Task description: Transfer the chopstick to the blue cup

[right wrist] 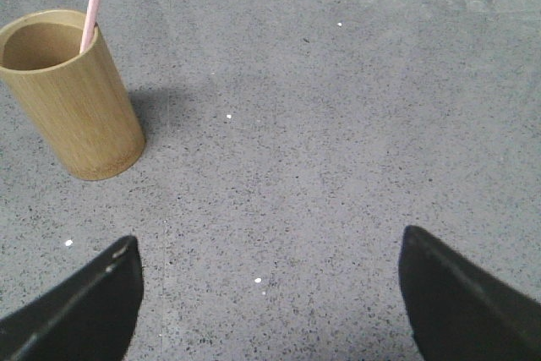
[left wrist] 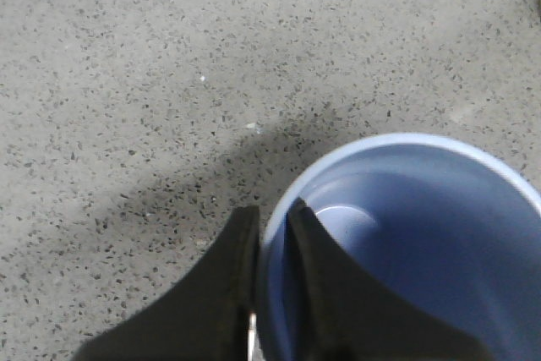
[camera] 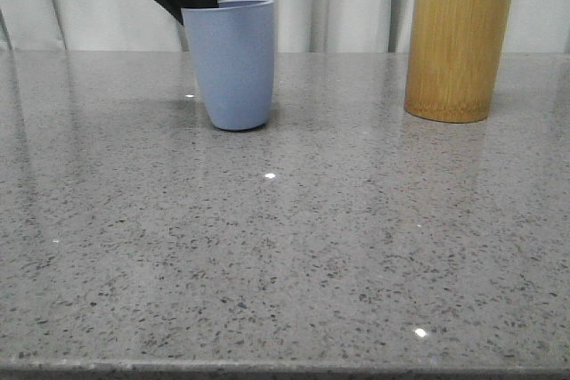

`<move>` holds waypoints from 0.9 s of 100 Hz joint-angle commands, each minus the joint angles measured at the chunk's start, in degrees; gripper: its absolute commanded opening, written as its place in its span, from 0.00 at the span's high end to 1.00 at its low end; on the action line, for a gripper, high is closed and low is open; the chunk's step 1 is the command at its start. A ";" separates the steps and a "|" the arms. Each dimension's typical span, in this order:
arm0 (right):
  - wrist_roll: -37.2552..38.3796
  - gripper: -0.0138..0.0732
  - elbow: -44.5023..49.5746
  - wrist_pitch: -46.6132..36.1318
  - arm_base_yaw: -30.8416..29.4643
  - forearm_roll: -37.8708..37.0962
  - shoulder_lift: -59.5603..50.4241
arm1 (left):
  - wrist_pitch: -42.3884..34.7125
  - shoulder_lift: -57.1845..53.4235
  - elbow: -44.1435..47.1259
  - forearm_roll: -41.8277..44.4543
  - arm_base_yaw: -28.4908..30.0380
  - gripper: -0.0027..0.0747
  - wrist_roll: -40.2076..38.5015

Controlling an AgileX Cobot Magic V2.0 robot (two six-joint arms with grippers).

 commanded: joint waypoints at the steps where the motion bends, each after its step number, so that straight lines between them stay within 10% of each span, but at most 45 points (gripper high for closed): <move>1: -0.67 0.13 -1.84 -4.04 0.07 -0.69 0.68 | -1.49 -2.33 -2.59 -1.79 -0.58 0.91 -0.18; 39: -0.67 0.13 -1.84 -4.04 0.07 -0.69 0.68 | 4.57 -2.33 -10.08 -1.94 -0.58 0.31 -0.31; 90: -0.67 0.13 -1.84 -4.38 0.07 -2.77 0.68 | 9.36 -9.58 -14.69 0.30 4.05 0.30 -3.58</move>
